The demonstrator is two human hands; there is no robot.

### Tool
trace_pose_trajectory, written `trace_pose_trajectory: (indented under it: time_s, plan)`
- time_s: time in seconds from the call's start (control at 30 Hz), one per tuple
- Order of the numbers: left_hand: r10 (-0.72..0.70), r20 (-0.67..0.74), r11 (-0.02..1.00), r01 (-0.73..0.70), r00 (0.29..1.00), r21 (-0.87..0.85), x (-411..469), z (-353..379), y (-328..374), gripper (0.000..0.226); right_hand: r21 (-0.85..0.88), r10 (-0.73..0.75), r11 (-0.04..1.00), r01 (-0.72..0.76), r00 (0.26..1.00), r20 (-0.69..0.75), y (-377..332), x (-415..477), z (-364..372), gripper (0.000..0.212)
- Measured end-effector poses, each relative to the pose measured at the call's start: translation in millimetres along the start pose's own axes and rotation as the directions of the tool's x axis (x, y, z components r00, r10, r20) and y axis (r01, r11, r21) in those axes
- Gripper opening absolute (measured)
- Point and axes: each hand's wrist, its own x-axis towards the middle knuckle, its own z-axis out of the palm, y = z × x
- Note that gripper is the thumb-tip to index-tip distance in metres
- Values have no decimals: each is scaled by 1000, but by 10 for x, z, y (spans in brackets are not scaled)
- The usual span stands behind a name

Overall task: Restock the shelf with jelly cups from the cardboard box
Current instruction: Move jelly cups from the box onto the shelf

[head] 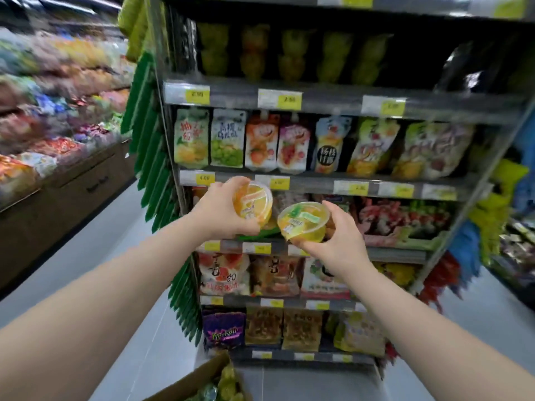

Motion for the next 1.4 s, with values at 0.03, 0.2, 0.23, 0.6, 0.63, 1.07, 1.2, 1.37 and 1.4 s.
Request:
trace_pose_trajectory:
  time_s: [0.03, 0.2, 0.23, 0.6, 0.63, 1.07, 1.2, 1.37, 1.4]
  plan:
    - [14, -20, 1000, -14, 1000, -7, 49, -27, 169, 98, -13, -24, 1000, 23, 999, -27, -17, 33, -165, 93]
    - [68, -141, 991, -83, 988, -104, 245, -180, 842, 104, -9, -83, 997, 82, 986, -148, -97, 270, -802, 95]
    - [79, -167, 989, -98, 983, -108, 291, -206, 946, 104, -10, -101, 995, 101, 981, -166, -115, 329, -896, 94]
    - [186, -379, 940, -277, 906, -199, 1280, -369, 1665, 90, -1, -188, 979, 204, 901, -391, -117, 1413, -1578, 91]
    - [187, -385, 936, -283, 904, -210, 1400, -376, 1696, 89, -4, -185, 980, 201, 898, -398, -97, 1534, -1625, 92]
    - [191, -425, 914, -318, 885, -253, 2709, -289, 2096, 76, -47, -108, 994, 98, 837, -536, 205, 2842, -2294, 79]
    - [165, -405, 928, -280, 899, -245, 2997, -186, 2205, 66, -59, -82, 996, 61, 869, -488, 380, 3170, -2445, 62]
    - [187, -367, 928, -287, 911, -239, 3223, -86, 2314, 58, -210, -65, 978, -6, 942, -330, 459, 3486, -2532, 62]
    - [191, -361, 927, -289, 913, -239, 3244, -73, 2328, 57, -242, -58, 970, -19, 950, -308, 457, 3513, -2526, 62]
